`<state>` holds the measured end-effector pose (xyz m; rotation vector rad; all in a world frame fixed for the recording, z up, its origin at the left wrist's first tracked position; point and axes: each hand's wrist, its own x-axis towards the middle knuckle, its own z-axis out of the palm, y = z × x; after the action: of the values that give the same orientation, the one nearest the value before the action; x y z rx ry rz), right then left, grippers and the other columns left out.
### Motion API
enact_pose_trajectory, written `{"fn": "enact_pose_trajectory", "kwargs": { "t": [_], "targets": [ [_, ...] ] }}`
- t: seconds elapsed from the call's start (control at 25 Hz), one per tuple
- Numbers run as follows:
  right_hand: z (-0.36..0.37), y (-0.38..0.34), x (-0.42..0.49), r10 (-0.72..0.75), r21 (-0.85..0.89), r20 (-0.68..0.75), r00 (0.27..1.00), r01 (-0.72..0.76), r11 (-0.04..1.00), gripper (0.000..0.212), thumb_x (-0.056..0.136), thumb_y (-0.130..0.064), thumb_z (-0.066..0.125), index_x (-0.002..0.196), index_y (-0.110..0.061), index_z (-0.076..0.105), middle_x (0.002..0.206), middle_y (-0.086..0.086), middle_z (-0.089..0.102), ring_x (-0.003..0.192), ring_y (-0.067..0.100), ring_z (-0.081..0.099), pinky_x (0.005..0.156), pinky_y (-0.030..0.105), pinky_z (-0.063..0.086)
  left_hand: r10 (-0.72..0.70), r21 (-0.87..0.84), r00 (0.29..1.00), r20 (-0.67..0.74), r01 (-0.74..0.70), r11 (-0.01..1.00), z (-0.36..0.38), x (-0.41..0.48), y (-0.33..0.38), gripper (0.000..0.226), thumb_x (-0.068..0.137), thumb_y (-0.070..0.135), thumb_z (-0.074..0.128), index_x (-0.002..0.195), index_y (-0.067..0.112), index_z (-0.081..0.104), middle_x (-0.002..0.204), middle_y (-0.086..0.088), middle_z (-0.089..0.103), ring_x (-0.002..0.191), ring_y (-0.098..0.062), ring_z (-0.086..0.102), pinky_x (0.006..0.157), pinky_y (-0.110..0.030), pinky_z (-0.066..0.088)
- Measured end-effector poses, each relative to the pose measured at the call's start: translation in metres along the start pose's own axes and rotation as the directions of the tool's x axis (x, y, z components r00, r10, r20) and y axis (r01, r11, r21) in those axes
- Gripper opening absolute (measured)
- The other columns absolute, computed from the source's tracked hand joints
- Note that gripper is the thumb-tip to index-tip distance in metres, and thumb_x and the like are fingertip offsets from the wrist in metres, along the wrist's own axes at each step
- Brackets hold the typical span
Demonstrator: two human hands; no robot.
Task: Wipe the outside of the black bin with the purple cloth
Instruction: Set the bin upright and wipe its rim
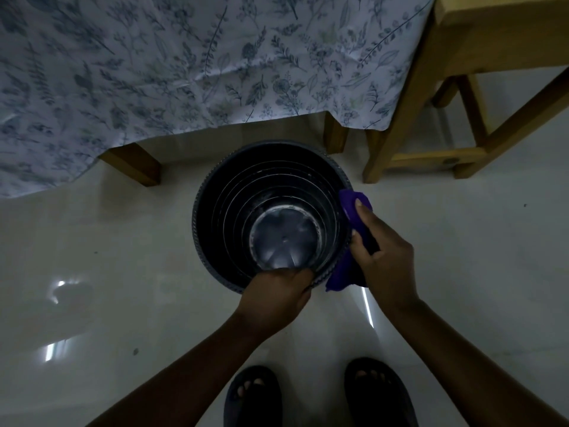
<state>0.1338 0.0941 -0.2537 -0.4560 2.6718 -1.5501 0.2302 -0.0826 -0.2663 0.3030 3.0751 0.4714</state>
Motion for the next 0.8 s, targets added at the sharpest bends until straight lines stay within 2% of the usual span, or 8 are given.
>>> {"fn": "enact_pose_trajectory", "kwargs": {
  "t": [0.16, 0.24, 0.36, 0.52, 0.64, 0.72, 0.8],
  "targets": [
    [-0.010, -0.013, 0.004, 0.053, 0.048, 0.010, 0.999, -0.053, 0.997, 0.046, 0.094, -0.018, 0.056, 0.139, -0.014, 0.048, 0.131, 0.005, 0.062, 0.117, 0.014, 0.060, 0.101, 0.039, 0.048, -0.098, -0.061, 0.995, 0.024, 0.099, 0.993, -0.028, 0.014, 0.006, 0.038, 0.087, 0.054, 0.048, 0.104, 0.024, 0.064, 0.082, 0.005, 0.073, 0.068, -0.012, 0.068, 0.052, -0.025, 0.054],
    [-0.024, -0.025, 0.013, 0.053, 0.057, -0.022, 0.998, -0.051, 0.997, 0.046, 0.093, -0.017, 0.056, 0.139, -0.014, 0.049, 0.132, 0.004, 0.061, 0.119, 0.013, 0.059, 0.102, 0.037, 0.047, -0.101, -0.113, 0.995, -0.022, 0.098, 0.989, -0.047, 0.035, 0.010, 0.043, 0.090, 0.053, 0.047, 0.117, 0.023, 0.060, 0.097, 0.002, 0.073, 0.083, -0.014, 0.069, 0.067, -0.029, 0.057],
    [-0.050, -0.041, 0.039, 0.039, 0.034, -0.130, 0.991, -0.035, 0.999, 0.046, 0.092, -0.013, 0.057, 0.138, -0.015, 0.050, 0.130, 0.003, 0.062, 0.115, 0.013, 0.060, 0.099, 0.028, 0.047, -0.075, -0.128, 0.993, -0.092, 0.063, 0.990, -0.076, 0.079, 0.012, 0.044, 0.091, 0.047, 0.053, 0.127, 0.021, 0.056, 0.113, -0.001, 0.071, 0.101, -0.017, 0.066, 0.088, -0.028, 0.051],
    [-0.093, -0.051, 0.086, 0.034, -0.022, -0.343, 0.939, -0.045, 0.999, 0.048, 0.092, -0.012, 0.058, 0.139, -0.015, 0.049, 0.128, -0.006, 0.057, 0.114, 0.003, 0.052, 0.093, 0.016, 0.042, -0.033, -0.184, 0.990, -0.137, 0.007, 0.983, -0.103, 0.152, 0.019, 0.045, 0.090, 0.041, 0.058, 0.129, 0.018, 0.056, 0.115, -0.002, 0.070, 0.100, -0.016, 0.064, 0.087, -0.024, 0.046],
    [-0.131, -0.069, 0.123, 0.029, -0.050, -0.459, 0.888, -0.058, 0.997, 0.047, 0.093, -0.013, 0.057, 0.139, -0.014, 0.047, 0.130, 0.005, 0.059, 0.114, 0.009, 0.054, 0.090, 0.020, 0.044, -0.001, -0.237, 0.988, -0.152, -0.035, 0.971, -0.134, 0.192, 0.039, 0.039, 0.092, 0.036, 0.058, 0.125, 0.014, 0.058, 0.110, -0.006, 0.069, 0.091, -0.018, 0.065, 0.082, -0.028, 0.050],
    [-0.155, -0.085, 0.149, -0.005, -0.090, -0.509, 0.861, -0.047, 0.995, 0.047, 0.094, -0.013, 0.055, 0.140, -0.013, 0.046, 0.128, 0.010, 0.061, 0.111, 0.012, 0.056, 0.088, 0.020, 0.044, 0.012, -0.265, 0.985, -0.170, -0.057, 0.963, -0.157, 0.208, 0.046, 0.043, 0.091, 0.036, 0.057, 0.128, 0.013, 0.057, 0.116, -0.006, 0.068, 0.100, -0.019, 0.064, 0.088, -0.026, 0.049],
    [-0.174, -0.094, 0.181, -0.078, -0.178, -0.535, 0.842, -0.021, 0.984, 0.047, 0.094, -0.013, 0.054, 0.140, -0.010, 0.045, 0.130, 0.012, 0.060, 0.115, 0.015, 0.055, 0.093, 0.024, 0.044, -0.015, -0.288, 0.986, -0.165, -0.034, 0.957, -0.181, 0.217, 0.047, 0.050, 0.090, 0.041, 0.054, 0.132, 0.014, 0.053, 0.124, -0.006, 0.065, 0.109, -0.018, 0.061, 0.094, -0.025, 0.046]
  ]
}}
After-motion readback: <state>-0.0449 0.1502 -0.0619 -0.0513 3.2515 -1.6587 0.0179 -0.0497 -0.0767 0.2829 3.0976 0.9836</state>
